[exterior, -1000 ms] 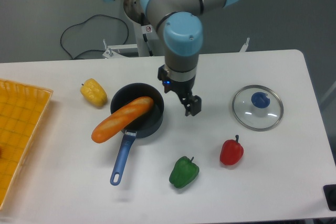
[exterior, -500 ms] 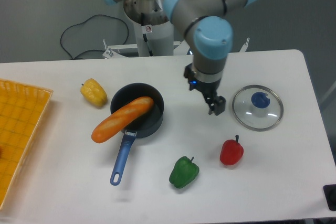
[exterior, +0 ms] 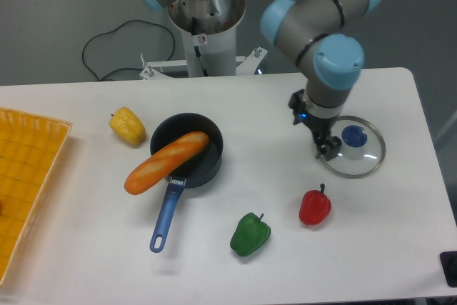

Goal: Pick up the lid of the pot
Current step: 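Lower the open gripper over the blue knob of the glass lid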

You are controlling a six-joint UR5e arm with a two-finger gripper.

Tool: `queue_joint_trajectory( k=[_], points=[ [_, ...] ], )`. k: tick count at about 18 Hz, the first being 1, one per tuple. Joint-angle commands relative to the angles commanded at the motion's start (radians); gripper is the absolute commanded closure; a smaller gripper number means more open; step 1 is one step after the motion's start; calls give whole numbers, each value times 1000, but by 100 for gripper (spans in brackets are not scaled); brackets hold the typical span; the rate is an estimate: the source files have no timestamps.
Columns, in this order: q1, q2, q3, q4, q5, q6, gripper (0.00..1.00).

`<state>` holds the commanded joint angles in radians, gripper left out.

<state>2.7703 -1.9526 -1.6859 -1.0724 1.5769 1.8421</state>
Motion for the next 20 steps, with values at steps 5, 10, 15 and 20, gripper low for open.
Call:
queue_joint_trajectory(
  k=[5,10,15,20],
  points=[
    [54,-38,3,68,-3,92,0],
    [121,-68,9,88,-78,216,0],
    [138,-75,6,88,-78,223,0],
    [157,-74,2,86,-71,244,0]
  ],
)
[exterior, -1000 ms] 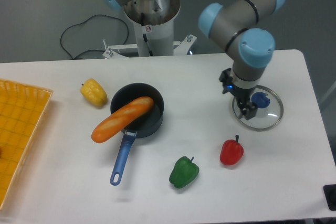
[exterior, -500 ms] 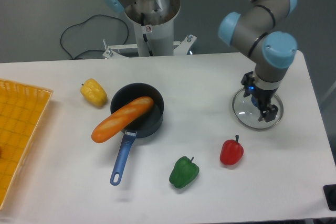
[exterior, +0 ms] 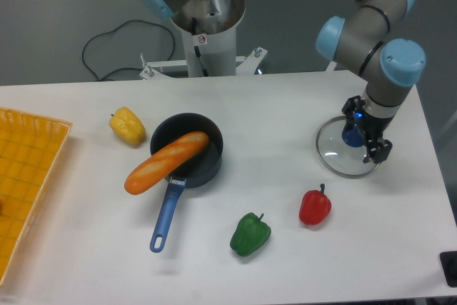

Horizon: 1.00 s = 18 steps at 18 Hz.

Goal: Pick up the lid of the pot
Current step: 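Lower the open gripper over the blue knob of the glass lid, then close the gripper on the blue knob of the lid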

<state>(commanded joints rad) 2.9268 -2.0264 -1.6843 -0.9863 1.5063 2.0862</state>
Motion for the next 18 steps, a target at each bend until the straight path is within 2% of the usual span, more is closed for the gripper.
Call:
queue_joint_trajectory(
  k=[18],
  points=[
    [5,-3,-38,15,15,0,0]
  ],
)
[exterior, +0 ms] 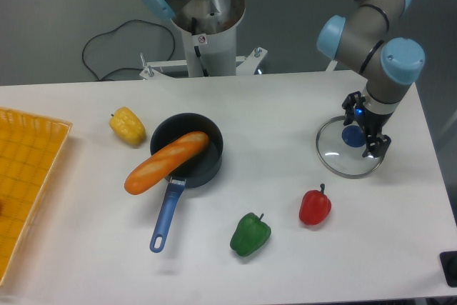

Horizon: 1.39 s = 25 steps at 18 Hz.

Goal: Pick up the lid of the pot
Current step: 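Close the gripper on the blue knob of the lid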

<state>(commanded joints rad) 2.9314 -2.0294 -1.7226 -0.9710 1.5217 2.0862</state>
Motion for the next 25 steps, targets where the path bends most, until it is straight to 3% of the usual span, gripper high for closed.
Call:
queue_joint_trajectory(
  k=[5,21,23,25],
  points=[
    [-8,0,0,0,48,-2,0],
    [-9,-2,-12,2,48,-14,0],
    [-9,-3,-12,2,48,-12,4],
    [-9,-3,-12,2,48,-15,18]
  ],
)
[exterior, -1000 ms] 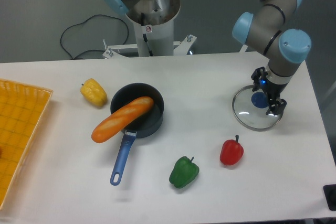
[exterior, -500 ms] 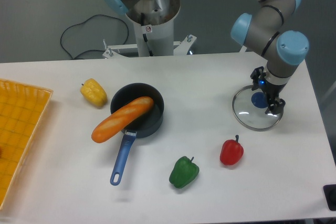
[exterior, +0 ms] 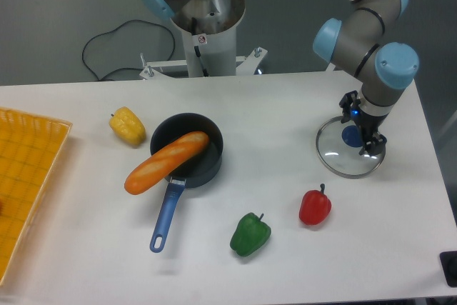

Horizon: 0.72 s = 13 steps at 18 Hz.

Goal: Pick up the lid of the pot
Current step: 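Close the gripper on the blue knob of the lid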

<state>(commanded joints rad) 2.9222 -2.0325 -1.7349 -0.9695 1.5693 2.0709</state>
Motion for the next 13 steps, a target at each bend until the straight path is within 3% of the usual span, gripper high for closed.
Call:
queue_joint_trajectory(
  k=[5,8,13],
  points=[
    [0,0,2,-2,3,3,30],
    [0,0,3,-2,5,2,47],
    [-2,0,17,-8,5,-3,51]
  ],
)
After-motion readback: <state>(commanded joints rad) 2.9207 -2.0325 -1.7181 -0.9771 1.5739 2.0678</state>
